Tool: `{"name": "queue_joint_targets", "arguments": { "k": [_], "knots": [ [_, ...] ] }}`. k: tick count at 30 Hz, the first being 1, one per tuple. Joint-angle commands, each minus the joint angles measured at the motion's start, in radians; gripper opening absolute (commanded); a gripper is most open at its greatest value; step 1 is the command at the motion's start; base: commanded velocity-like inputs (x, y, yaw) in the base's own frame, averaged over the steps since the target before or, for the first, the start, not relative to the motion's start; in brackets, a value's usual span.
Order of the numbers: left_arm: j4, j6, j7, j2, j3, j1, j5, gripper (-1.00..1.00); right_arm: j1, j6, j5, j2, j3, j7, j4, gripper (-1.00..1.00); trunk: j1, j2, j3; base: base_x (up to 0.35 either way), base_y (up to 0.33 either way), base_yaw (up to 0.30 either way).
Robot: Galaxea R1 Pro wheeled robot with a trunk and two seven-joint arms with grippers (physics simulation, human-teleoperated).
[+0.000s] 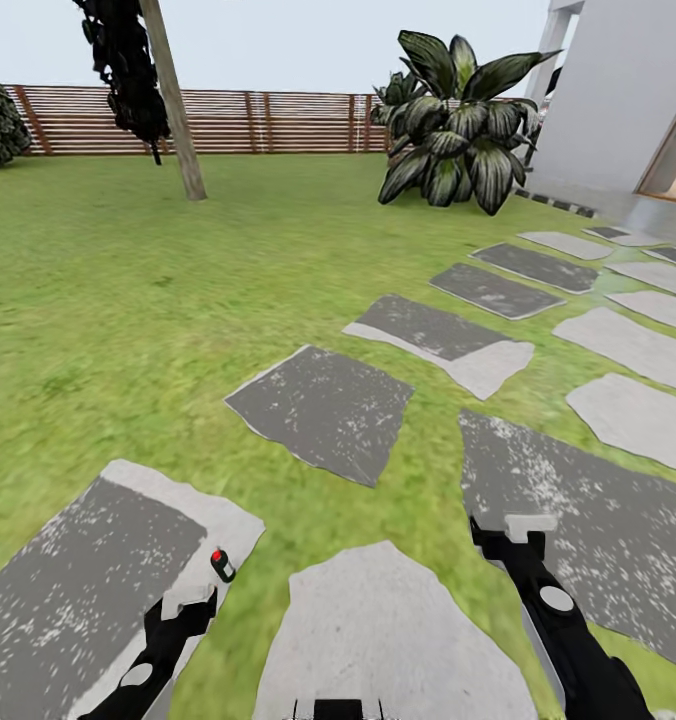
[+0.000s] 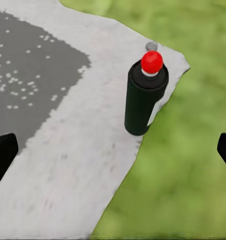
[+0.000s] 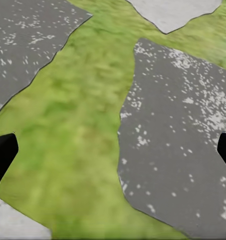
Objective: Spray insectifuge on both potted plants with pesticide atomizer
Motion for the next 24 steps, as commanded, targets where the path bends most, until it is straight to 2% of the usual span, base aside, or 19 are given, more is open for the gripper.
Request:
{"name": "queue_joint_targets", "arguments": {
  "k": [1,18,20,24],
  "knots": [
    [0.001,-0.003,0.002,0.0,-0.001,-0.001,0.002,1.0,0.0,0.0,0.009,0.0,-0.001,0.001,0.0,1.0,0.0,-0.001,-0.006,0.0,0.0,0.0],
    [0.001,-0.003,0.002,-0.001,0.0,-0.001,0.002,1.0,0.0,0.001,0.009,0.003,0.002,0.001,0.001,1.0,0.008,-0.005,-0.096,0.0,0.0,0.0],
    [0.001,-0.003,0.002,-0.001,0.0,-0.001,0.003,1.0,0.0,0.0,0.009,0.003,0.002,0.001,0.002,1.0,0.009,-0.005,-0.104,0.0,0.0,0.0],
    [0.001,-0.004,0.002,-0.001,0.001,-0.001,0.003,1.0,0.0,0.0,0.011,0.004,0.002,0.001,0.004,1.0,0.009,-0.005,-0.104,0.0,0.0,0.0]
  ]
}}
